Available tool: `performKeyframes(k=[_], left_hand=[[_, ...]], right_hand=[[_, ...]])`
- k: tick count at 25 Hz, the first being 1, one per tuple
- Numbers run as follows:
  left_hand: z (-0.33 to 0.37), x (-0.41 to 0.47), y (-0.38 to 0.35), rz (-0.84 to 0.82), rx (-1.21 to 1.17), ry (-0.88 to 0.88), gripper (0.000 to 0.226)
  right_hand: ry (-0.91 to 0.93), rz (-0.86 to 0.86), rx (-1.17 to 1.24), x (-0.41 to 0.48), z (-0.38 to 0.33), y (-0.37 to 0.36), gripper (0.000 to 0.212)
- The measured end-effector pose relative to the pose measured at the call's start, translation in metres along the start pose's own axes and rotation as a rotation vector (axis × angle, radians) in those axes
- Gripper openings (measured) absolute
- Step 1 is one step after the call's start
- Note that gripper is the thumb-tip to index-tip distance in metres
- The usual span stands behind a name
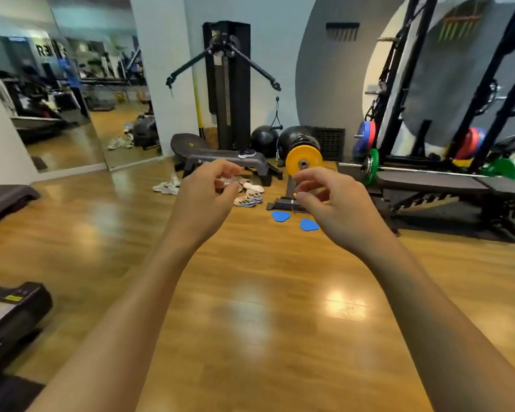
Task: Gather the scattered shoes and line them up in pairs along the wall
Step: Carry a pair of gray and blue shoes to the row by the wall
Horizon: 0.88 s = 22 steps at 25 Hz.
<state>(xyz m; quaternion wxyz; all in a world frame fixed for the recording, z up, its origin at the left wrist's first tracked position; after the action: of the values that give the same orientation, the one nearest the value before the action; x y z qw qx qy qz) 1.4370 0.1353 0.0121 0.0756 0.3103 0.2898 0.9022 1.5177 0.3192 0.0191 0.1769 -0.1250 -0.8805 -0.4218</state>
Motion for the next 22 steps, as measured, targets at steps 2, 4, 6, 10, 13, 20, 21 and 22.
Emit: performKeyframes(k=[2, 4, 6, 10, 13, 20, 21, 22], left_hand=[[-0.038, 0.046, -0.003, 0.034, -0.024, 0.035, 0.017], [-0.070, 0.084, -0.011, 0.047, -0.026, 0.052, 0.017], [-0.099, 0.117, -0.025, 0.038, -0.034, 0.070, 0.018], [-0.163, 0.199, -0.069, -0.011, 0.019, 0.083, 0.018], [-0.203, 0.264, -0.098, -0.012, 0.049, 0.077, 0.018], [-0.313, 0.448, -0.143, 0.029, 0.103, 0.183, 0.019], [-0.326, 0.468, -0.149, 0.032, 0.101, 0.193, 0.018], [-0.344, 0.492, -0.159, 0.036, 0.097, 0.203, 0.018]], right_hand=[[-0.011, -0.026, 0.005, 0.052, 0.017, -0.021, 0.023], [-0.016, -0.038, 0.020, 0.101, 0.036, -0.040, 0.021], [-0.034, -0.031, 0.037, 0.145, 0.057, -0.056, 0.020], [-0.045, -0.060, 0.057, 0.239, 0.113, -0.107, 0.021], [-0.026, -0.072, 0.089, 0.311, 0.157, -0.137, 0.019], [-0.068, -0.105, 0.178, 0.524, 0.266, -0.191, 0.022], [-0.068, -0.116, 0.182, 0.547, 0.276, -0.201, 0.022], [-0.064, -0.131, 0.185, 0.574, 0.288, -0.213, 0.022]])
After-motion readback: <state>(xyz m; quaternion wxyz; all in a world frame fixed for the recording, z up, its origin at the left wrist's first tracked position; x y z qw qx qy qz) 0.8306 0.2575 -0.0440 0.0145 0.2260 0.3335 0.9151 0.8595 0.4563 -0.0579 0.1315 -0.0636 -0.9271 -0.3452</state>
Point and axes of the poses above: each hand's wrist, its own x-axis towards the middle knuckle, its own y-axis out of the back of the hand, z = x × y, the point moved 6 cm from there along x, towards the middle knuckle, and after that the axes turned 5 degrees about -z, right-handed, at the moved point
